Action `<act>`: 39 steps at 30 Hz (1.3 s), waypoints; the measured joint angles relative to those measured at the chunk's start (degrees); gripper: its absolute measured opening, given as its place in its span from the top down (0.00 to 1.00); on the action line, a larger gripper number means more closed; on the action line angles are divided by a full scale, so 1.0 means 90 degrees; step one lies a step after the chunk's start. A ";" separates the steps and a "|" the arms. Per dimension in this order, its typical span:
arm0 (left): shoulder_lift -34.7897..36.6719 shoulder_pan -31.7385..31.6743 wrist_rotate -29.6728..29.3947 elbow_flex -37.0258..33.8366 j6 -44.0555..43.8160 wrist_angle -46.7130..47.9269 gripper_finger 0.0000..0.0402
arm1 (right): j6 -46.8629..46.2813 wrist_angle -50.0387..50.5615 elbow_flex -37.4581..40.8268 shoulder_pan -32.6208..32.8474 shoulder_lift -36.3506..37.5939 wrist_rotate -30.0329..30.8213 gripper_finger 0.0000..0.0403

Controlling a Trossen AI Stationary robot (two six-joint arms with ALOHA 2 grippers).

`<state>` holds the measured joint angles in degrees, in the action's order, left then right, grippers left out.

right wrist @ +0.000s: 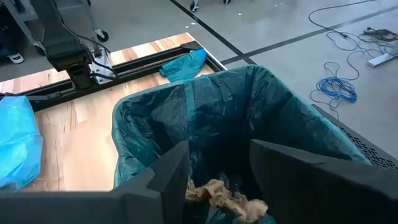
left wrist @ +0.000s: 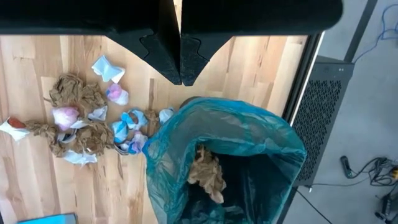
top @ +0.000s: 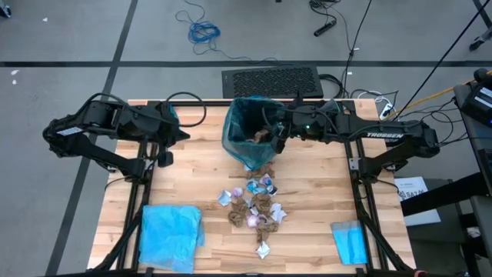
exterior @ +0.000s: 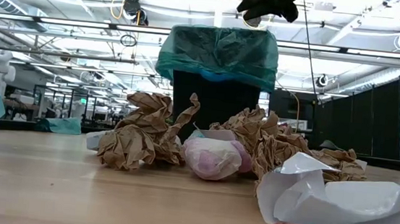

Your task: Place trash/remove bag and relplace

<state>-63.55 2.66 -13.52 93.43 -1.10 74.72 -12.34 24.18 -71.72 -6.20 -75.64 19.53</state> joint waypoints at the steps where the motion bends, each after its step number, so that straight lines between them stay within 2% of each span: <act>1: -0.0001 0.0000 0.0002 0.0000 -0.0001 0.0000 1.00 | 0.0000 0.0001 0.0000 0.0000 0.0000 0.0002 0.57; 6: 0.0003 0.0000 0.0044 -0.0065 -0.0115 -0.0016 1.00 | -0.0035 0.0061 0.0000 0.0078 0.0006 -0.0093 0.57; 11: 0.0003 0.0025 0.0838 -0.0552 -0.0338 -0.0039 1.00 | -0.0036 0.0396 0.0000 0.0893 0.0029 -0.0117 0.61; 18: 0.0000 0.0536 0.1007 -0.1859 -0.0459 -0.0711 1.00 | -0.0399 0.0330 0.0248 0.2749 0.0032 0.1693 0.65; 24: -0.0009 0.1075 0.1008 -0.3115 -0.0511 -0.2306 1.00 | -0.0941 -0.0247 0.0750 0.4134 0.0032 0.3229 0.66; 28: -0.0238 0.1295 0.1008 -0.3818 -0.0515 -0.3224 1.00 | -0.0945 -0.0844 0.1133 0.4746 0.0032 0.4110 0.66; 34: -0.1053 0.1389 0.1008 -0.4477 -0.0515 -0.4219 1.00 | -0.1072 -0.1074 0.1367 0.5064 0.0033 0.4345 0.66; 39: -0.2058 0.1387 0.1005 -0.4600 -0.0867 -0.4638 1.00 | -0.1209 -0.1056 0.1418 0.5081 0.0032 0.4347 0.66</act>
<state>-82.08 15.14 -4.47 52.03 -8.90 32.98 -23.22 14.68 -58.96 39.53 -75.35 58.65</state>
